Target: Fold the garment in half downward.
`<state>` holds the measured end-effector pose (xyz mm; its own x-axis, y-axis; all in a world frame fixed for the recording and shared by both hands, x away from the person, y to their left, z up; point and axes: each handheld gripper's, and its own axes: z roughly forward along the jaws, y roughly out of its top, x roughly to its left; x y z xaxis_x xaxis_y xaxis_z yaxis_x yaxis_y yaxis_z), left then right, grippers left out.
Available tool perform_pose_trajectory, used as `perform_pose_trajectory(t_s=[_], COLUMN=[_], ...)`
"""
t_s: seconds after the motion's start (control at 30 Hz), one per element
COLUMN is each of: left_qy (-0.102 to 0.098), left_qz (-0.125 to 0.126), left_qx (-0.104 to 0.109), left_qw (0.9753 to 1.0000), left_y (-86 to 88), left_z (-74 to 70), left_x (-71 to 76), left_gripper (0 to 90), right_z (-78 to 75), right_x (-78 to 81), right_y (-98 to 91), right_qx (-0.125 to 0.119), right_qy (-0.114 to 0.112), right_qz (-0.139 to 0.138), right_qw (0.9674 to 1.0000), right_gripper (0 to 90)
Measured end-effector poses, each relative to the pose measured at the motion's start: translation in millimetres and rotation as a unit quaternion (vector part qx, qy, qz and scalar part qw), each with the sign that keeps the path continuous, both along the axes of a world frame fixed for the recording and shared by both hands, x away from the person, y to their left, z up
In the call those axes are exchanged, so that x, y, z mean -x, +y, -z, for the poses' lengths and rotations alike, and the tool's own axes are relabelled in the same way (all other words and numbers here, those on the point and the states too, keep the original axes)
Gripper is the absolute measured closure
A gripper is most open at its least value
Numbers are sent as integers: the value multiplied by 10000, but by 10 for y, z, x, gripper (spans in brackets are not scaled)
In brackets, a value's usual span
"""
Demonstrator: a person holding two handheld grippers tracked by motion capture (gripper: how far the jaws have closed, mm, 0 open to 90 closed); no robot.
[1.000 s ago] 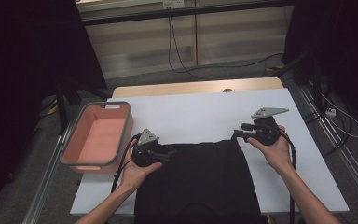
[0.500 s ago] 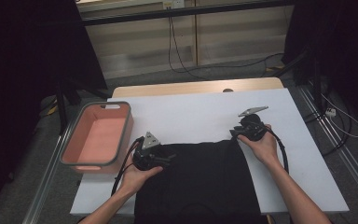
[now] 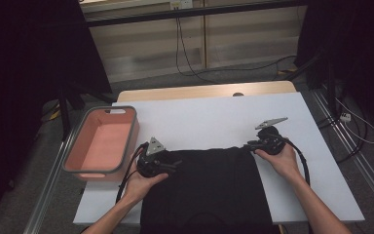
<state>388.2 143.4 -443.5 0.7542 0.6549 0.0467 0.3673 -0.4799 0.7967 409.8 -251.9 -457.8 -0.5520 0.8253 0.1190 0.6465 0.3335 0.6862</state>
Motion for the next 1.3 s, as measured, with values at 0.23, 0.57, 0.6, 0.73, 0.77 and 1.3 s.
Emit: perform_pose_trajectory(t_s=[0.23, 0.57, 0.6, 0.73, 0.77, 1.3], left_qy=[33, 34, 40, -13, -92, 7], left_qz=[30, 20, 25, -16, -40, -296], left_qx=[14, -11, -16, -72, -143, 78], left_qw=[10000, 10000, 10000, 10000, 9998, 9995], left_y=[-13, 1, 2, -11, -11, 58], left_z=[8, -2, -4, 10, 6, -21], left_x=[13, 36, 35, 32, 39, -2], left_gripper=[144, 139, 139, 136, 135, 162], right_z=[26, 16, 12, 1, 4, -198], right_x=[-11, 50, 55, 67, 67, 180], right_y=[69, 116, 118, 132, 126, -119], right_qx=[-45, -1, 5, 30, -43, -502], right_qy=[-82, 45, 64, 133, 176, -480], right_qz=[-59, -146, -157, -174, -199, 416], right_qw=[9999, 9999, 9999, 9998, 9996, 9967], right_gripper=[631, 638, 647, 709, 752, 863])
